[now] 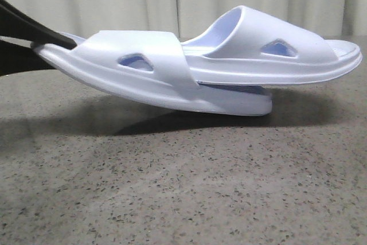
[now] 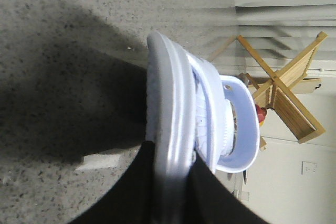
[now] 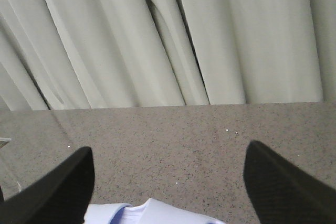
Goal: Insert blue slippers together front up
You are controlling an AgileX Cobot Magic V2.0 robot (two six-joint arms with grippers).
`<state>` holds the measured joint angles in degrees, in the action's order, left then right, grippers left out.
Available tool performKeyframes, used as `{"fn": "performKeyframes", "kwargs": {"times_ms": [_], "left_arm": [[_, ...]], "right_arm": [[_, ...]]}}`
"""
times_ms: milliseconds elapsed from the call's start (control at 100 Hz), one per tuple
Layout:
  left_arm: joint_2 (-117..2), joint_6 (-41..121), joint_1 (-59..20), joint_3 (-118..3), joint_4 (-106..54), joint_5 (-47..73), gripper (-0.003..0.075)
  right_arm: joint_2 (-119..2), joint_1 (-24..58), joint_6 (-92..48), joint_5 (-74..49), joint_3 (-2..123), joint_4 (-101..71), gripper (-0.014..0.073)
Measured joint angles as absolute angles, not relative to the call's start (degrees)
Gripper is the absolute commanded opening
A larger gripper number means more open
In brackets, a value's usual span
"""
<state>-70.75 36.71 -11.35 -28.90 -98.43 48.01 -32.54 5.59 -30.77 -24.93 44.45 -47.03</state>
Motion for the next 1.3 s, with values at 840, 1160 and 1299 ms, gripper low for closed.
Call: {"fn": "performKeyframes", "kwargs": {"times_ms": [840, 1160, 1299], "left_arm": [[-74.44, 40.28, -11.37, -28.99, -100.52, 47.74, 0.0370], [-74.44, 49.07, -11.49, -29.12, -101.30, 38.96, 0.0374], [-74.44, 52.88, -11.49, -29.12, -101.63, 35.05, 0.0374]], "right_arm": [[-32.54, 5.59, -30.77, -26.34, 44.45, -46.90, 0.0515], [-32.54, 5.59, -30.77, -26.43, 44.45, -46.90, 0.0515], [-32.54, 5.59, -30.77, -26.43, 44.45, -46.90, 0.0515]]}}
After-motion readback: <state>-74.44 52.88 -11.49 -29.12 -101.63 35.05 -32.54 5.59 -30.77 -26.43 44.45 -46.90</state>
